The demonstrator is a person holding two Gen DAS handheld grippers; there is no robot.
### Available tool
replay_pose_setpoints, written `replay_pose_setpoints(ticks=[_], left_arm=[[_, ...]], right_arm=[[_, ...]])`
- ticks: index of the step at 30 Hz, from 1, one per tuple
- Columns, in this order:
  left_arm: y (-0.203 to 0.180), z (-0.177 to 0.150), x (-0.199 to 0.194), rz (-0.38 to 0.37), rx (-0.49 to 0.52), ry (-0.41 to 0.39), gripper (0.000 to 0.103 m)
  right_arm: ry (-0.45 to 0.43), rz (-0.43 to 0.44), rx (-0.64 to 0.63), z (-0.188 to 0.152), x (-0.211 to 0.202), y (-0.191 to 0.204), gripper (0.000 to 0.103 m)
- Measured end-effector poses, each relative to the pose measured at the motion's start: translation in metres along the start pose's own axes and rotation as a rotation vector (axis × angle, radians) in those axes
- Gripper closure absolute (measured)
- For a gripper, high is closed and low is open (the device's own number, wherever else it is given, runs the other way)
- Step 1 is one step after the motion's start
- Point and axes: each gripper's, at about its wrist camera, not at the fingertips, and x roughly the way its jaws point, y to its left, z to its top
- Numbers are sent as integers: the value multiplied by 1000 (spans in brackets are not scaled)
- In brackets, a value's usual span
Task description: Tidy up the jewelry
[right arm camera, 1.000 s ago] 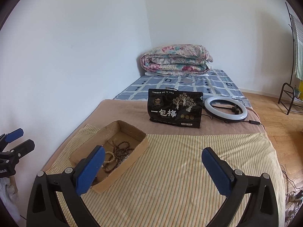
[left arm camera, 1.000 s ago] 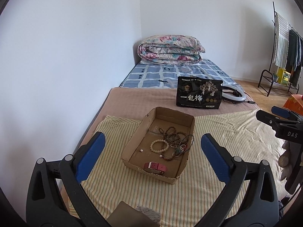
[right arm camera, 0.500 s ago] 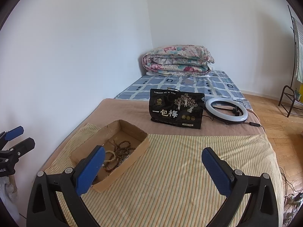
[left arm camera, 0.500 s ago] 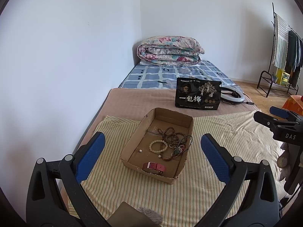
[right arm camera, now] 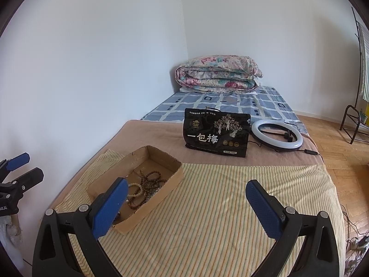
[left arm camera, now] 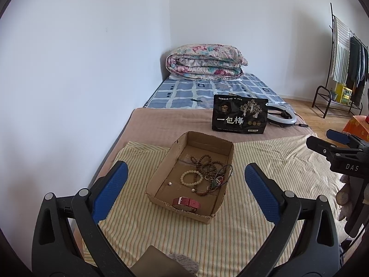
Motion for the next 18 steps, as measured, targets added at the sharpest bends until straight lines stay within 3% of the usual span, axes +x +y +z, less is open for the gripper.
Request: replay_pose_setpoints(ticks=[18], left_arm=[[-5, 1, -6, -3, 2, -3, 0]], right_arm=[[1, 1, 3, -1, -2, -2, 0]])
